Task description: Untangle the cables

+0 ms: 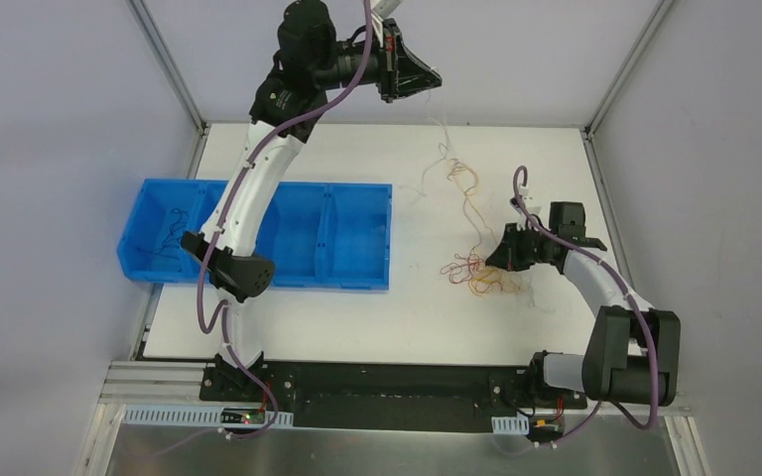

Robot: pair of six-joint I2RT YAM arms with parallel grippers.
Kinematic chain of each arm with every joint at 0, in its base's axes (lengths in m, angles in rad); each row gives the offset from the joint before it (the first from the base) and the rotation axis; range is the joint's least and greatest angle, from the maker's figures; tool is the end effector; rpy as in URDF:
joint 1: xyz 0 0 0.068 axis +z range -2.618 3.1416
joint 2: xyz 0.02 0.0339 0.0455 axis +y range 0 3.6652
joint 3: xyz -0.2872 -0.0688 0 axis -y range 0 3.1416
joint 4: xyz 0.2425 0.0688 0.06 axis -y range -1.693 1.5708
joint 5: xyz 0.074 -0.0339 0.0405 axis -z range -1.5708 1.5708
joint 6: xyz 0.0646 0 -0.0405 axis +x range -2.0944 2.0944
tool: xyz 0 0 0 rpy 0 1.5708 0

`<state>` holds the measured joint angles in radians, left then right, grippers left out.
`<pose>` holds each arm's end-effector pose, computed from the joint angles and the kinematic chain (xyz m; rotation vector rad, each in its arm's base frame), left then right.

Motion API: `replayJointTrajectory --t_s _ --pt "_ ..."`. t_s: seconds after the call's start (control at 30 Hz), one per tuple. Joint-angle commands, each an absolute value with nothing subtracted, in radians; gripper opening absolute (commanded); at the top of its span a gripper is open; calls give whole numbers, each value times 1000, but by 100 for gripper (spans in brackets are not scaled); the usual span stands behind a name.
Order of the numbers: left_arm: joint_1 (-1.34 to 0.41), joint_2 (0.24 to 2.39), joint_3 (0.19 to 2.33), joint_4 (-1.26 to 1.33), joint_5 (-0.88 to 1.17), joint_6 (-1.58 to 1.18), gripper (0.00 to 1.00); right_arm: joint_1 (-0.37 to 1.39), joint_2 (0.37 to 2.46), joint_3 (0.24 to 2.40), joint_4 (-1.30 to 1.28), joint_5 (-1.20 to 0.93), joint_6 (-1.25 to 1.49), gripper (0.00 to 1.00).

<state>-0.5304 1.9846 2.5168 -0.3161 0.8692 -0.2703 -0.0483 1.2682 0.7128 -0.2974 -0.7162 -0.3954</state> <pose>0.3434 -0.2586 0.5760 0.9453 1.2345 -1.2283 0.2546 0.0302 0.2183 -0.6921 2.1379 0.6286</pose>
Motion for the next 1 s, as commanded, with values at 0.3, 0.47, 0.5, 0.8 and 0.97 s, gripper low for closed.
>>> replayJointTrajectory --t_s 0.3,0.47,0.5,0.8,0.97 --pt "-459 1851 2615 -231 677 -214 0 -175 1526 855 -573 -314 -658 0" --pt "-428 1834 2642 -219 609 -173 0 -216 1630 891 -615 -212 -705 0" --pt "-425 1830 2643 -218 604 -166 0 -221 1639 893 -618 -201 -715 0" --pt "-420 1811 2637 -194 590 -167 0 -241 1629 942 -736 -268 -780 0" --pt "-422 1798 2588 -157 655 -239 0 -241 1525 1030 -828 -386 -761 28"
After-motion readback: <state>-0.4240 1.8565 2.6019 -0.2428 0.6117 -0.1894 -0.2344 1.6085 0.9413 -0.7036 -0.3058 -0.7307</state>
